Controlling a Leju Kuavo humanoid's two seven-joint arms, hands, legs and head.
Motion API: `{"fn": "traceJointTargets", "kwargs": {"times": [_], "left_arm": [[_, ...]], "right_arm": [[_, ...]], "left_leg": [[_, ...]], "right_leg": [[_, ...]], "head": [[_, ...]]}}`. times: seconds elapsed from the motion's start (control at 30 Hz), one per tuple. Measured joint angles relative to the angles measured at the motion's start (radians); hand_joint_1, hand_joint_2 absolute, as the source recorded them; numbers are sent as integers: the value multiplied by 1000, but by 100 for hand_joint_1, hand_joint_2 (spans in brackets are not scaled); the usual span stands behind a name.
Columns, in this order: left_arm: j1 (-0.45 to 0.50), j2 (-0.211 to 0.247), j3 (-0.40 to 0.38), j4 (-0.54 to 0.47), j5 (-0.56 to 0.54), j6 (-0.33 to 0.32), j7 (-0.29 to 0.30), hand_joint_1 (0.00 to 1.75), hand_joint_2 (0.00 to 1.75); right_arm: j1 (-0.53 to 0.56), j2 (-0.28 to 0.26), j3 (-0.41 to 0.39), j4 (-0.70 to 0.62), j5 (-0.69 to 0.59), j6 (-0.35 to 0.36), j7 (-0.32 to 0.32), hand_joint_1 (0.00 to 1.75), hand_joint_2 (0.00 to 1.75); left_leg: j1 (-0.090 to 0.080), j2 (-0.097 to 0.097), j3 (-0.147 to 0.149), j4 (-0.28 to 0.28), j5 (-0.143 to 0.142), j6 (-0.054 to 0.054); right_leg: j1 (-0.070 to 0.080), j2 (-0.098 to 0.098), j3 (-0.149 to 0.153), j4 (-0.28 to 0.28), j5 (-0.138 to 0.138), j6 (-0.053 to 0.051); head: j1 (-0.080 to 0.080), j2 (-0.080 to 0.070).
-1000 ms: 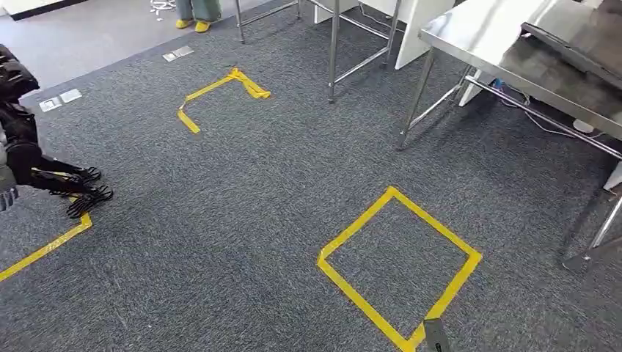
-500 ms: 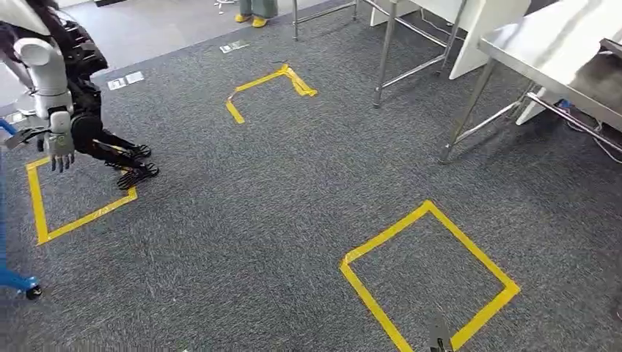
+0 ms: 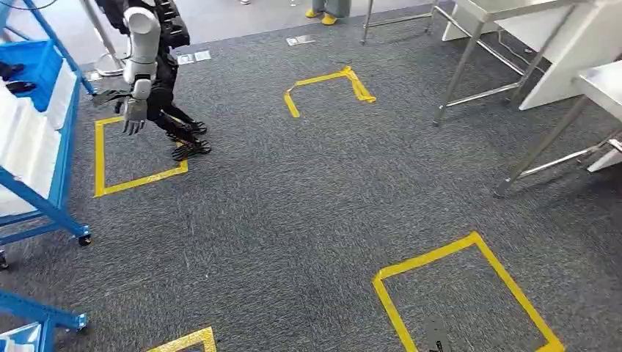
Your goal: Take the parts from the cabinet and place them on the table.
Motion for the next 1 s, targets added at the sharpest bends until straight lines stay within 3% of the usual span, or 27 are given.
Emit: {"fn": "traceJointTargets", "kwargs": {"times": [0.07,0.1,0.13,0.17,0.27,0.3,0.33,0.37,0.4,0.43,0.47,0.5,0.53,0.6,0.63,0.67,0.7,0.77,0.87,1.0], "left_arm": [[2,0,0,0,3,0,0,0,0],[2,0,0,0,3,0,0,0,0],[2,1,0,0,3,0,0,0,0],[1,1,0,0,3,0,0,0,0],[8,3,0,-1,3,0,0,0,0],[9,4,0,-1,2,0,0,0,0],[9,3,0,-1,2,0,0,0,0],[6,4,0,-1,2,0,0,0,0],[3,5,0,-1,2,0,0,0,0],[3,5,0,-1,2,-1,0,0,0],[3,5,0,-1,2,-2,0,0,0],[4,5,0,-1,2,-3,0,0,0],[6,6,0,-1,2,-3,0,0,0],[5,7,0,-1,-2,-7,-2,0,0],[4,8,0,-2,-3,-9,-5,0,0],[2,8,0,-2,-3,-10,-5,0,0],[0,8,0,-2,-3,-10,-6,0,0],[1,8,0,-2,-3,-10,-7,0,0],[1,11,0,-2,-3,-10,-7,0,0],[1,11,0,-2,-2,-10,-7,0,0]], "right_arm": [[-1,0,0,0,0,-1,-1,0,0],[-2,-2,0,0,0,-1,-2,0,0],[-1,-2,0,0,0,-1,-3,0,0],[-1,-2,0,0,0,-1,-3,0,0],[-2,-2,-1,0,-3,-2,-3,0,0],[-3,2,-1,0,-3,-2,-4,0,0],[-4,1,-2,0,-3,-4,-5,0,0],[-2,1,-2,0,-3,-8,-13,0,0],[2,1,-4,0,-10,-11,-21,0,0],[4,0,-8,0,-16,-12,-26,0,0],[3,0,-15,0,-22,-12,-30,0,0],[4,0,-20,0,-23,-12,-34,0,0],[3,0,-21,0,-24,-12,-35,0,0],[2,1,-22,0,-24,-12,-37,0,0],[0,3,-24,0,-23,-12,-37,0,0],[0,4,-25,0,-21,-12,-37,0,0],[0,5,-26,0,-21,-12,-37,0,0],[0,3,-28,0,-21,-12,-37,0,0],[0,7,-28,0,-21,-12,-37,0,0],[0,7,-29,0,-20,-12,-39,0,0]], "left_leg": [[1,-34,5,1,0,-1],[2,-49,6,3,-1,-2],[2,-61,3,6,-2,-8],[-7,-75,1,12,-7,-16],[0,-96,-6,3,2,-31],[2,-93,-9,10,-2,-34],[-5,-32,-16,32,-22,-38],[-3,10,-40,83,-59,-42],[0,30,-77,163,-103,-46],[3,37,-118,247,-140,-49],[4,40,-147,308,-158,-52],[7,40,-153,319,-150,-52],[8,40,-135,286,-123,-52],[9,46,-54,133,-47,-48],[9,60,0,37,-17,-41],[2,65,10,15,-28,-40],[0,60,8,15,-25,-35],[-3,60,11,10,-22,-39],[-14,58,10,11,-24,-31],[-16,57,9,11,-23,-26]], "right_leg": [[-3,5,50,-137,76,23],[-8,26,89,-230,119,33],[-16,77,116,-305,144,35],[-10,66,116,-309,147,23],[-2,41,124,-308,151,3],[-16,29,124,-314,158,-7],[-14,24,125,-314,158,-8],[-14,15,125,-315,157,-21],[-9,4,124,-314,156,-24],[-6,-7,123,-314,155,-25],[-5,-16,121,-314,154,-26],[-5,-21,122,-314,154,-26],[-5,-25,122,-314,154,-25],[-5,-28,125,-314,153,-25],[-5,-29,127,-314,152,-22],[8,-31,125,-311,148,-16],[7,-32,125,-312,147,-13],[14,-33,118,-309,141,-20],[7,-34,119,-312,143,-13],[5,-34,129,-319,148,-5]], "head": [[0,0],[0,0],[1,0],[0,0],[0,0],[0,0],[-2,0],[-8,0],[-8,0],[-7,0],[-8,0],[-7,0],[-8,0],[-8,0],[-8,0],[-8,0],[-5,0],[-6,0],[-6,0],[-6,0]]}}
